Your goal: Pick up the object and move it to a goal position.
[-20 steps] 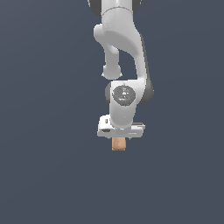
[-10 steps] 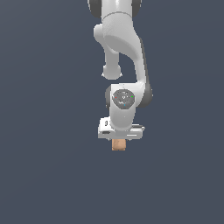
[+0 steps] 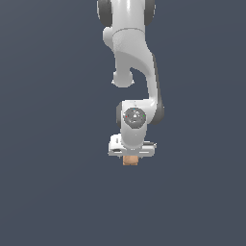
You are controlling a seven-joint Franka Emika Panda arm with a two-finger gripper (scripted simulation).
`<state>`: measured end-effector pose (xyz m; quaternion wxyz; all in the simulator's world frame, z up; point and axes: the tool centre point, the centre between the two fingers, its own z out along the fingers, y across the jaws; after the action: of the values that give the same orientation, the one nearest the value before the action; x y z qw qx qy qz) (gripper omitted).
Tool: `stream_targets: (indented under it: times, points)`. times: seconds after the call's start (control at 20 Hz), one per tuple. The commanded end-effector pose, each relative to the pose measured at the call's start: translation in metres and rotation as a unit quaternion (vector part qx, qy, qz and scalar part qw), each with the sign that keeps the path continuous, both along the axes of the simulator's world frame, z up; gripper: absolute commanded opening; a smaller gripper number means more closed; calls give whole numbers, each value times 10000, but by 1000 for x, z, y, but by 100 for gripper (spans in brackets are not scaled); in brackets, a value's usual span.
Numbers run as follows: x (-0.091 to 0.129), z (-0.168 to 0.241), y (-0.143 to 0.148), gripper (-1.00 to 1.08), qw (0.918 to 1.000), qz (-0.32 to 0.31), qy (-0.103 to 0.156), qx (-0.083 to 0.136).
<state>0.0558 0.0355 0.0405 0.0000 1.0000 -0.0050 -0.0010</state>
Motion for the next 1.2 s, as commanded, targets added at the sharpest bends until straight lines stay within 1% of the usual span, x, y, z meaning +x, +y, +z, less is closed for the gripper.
stream_targets:
  times: [0.0,0.05,0.7,0.95,1.15]
  points:
    - [1,-1,0,100,10000,0,-10,0]
    - [1,-1,0,-100,10000,0,-10,0]
    - [0,1,-1,-100,10000,0,-10,0]
    - [-4,12,-7,-100,10000,0,-10,0]
    - [-12,28,-17,-100,10000,0,-10,0]
